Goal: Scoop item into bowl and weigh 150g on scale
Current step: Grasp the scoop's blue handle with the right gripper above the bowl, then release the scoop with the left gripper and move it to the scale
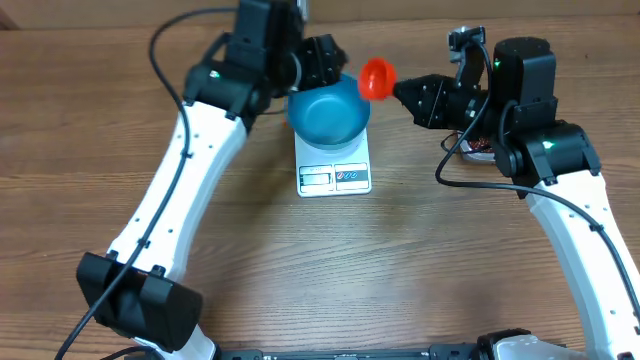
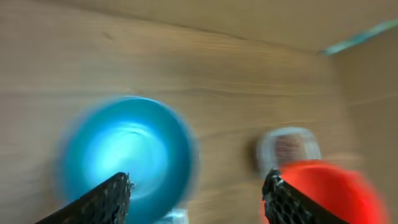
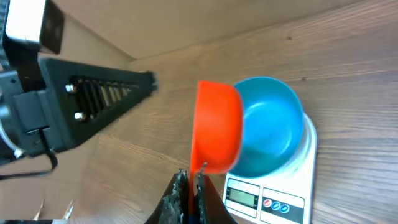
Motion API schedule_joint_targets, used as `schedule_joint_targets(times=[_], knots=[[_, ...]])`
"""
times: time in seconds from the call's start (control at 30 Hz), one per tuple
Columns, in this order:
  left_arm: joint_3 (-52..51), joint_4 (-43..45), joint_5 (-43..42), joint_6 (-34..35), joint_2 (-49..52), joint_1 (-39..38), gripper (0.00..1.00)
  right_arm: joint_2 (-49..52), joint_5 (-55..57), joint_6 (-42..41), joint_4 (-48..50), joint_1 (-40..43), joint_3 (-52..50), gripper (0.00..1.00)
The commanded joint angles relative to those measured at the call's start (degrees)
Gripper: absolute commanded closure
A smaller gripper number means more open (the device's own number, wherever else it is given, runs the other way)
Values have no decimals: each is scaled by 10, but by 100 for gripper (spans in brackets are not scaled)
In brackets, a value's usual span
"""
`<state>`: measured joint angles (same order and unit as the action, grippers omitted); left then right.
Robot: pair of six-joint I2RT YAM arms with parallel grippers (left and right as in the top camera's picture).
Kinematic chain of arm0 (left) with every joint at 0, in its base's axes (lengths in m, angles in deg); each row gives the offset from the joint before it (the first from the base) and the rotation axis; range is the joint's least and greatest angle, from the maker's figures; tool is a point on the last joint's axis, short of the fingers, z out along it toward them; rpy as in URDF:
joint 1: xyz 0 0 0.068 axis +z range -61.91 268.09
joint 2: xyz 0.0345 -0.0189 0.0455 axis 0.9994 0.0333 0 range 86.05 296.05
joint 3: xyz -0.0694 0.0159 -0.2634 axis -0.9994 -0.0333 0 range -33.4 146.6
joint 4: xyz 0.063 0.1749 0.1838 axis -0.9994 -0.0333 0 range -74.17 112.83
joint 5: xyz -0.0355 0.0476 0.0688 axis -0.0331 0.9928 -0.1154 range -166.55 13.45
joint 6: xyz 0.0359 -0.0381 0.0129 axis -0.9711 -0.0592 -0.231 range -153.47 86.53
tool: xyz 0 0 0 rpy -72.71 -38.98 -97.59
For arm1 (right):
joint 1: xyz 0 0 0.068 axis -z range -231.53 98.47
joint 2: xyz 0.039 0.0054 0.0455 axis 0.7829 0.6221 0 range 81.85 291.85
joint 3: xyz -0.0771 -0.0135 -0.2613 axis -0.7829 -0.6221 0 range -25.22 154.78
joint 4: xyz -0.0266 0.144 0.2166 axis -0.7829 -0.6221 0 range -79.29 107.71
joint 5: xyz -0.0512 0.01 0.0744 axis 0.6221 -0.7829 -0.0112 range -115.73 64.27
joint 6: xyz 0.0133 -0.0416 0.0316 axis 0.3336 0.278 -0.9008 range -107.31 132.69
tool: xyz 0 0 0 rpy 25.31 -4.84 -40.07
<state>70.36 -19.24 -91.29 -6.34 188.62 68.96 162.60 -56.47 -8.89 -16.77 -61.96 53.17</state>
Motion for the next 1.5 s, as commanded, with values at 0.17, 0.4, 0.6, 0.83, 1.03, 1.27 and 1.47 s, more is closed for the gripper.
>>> schedule_joint_targets(times=[0.17,0.4,0.6,0.83,1.03,1.27,1.47], knots=[[3,-90,0,-235,-3,50,53,-2,18,21,-12,39,4,96],[3,-183,-33,-254,-7,17,96,-2,18,24,-34,82,4,96],[-12,-200,9,-237,-8,-74,95,-2,17,31,-62,101,4,96],[-106,-142,71,-197,-35,-149,95,-2,18,54,-89,101,4,96],[-271,-16,103,-187,-87,-188,95,-2,18,56,-88,101,4,96],[-382,148,133,-272,-58,-207,96,-2,18,56,-94,101,4,96],[-391,208,211,-272,-16,-201,96,-2,18,56,-98,101,4,96]])
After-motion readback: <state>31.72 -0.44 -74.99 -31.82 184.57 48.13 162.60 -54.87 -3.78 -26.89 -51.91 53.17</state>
